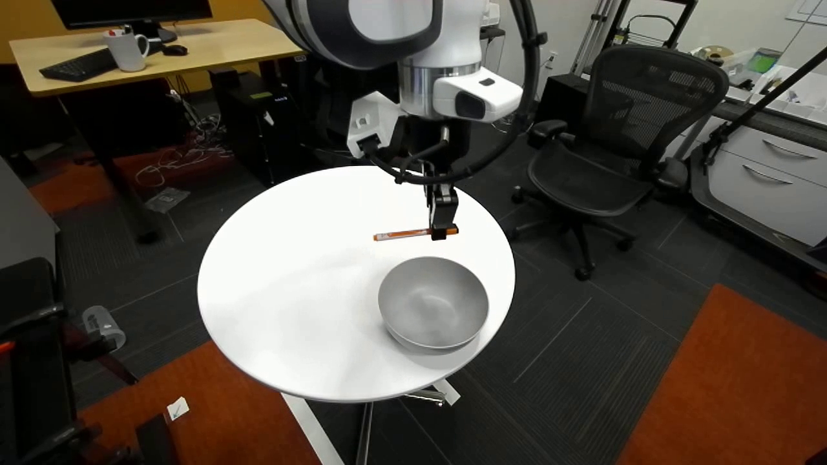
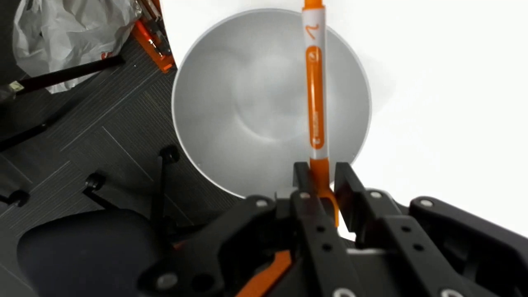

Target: Move the orange object from the grey bowl and put it on the table

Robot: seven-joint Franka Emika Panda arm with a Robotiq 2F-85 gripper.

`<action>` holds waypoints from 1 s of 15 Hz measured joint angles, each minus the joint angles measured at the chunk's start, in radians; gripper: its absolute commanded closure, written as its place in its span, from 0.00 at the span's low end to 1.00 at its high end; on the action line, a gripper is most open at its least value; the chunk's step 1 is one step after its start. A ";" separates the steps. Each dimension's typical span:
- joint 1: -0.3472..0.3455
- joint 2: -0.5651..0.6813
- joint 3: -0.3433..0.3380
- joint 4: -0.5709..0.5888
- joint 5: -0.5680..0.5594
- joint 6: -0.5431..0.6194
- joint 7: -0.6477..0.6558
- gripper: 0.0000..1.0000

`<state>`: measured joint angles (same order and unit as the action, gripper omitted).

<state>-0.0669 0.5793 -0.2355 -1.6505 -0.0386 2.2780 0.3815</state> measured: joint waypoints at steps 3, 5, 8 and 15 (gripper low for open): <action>0.053 -0.009 0.009 -0.018 -0.032 0.000 0.018 0.95; 0.084 -0.011 0.026 -0.026 -0.046 0.000 0.018 0.95; 0.121 -0.009 0.063 -0.031 -0.075 0.001 0.015 0.95; 0.175 0.050 0.143 -0.018 -0.127 0.002 -0.078 0.95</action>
<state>0.1085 0.6297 -0.0929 -1.6684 -0.1656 2.2802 0.3036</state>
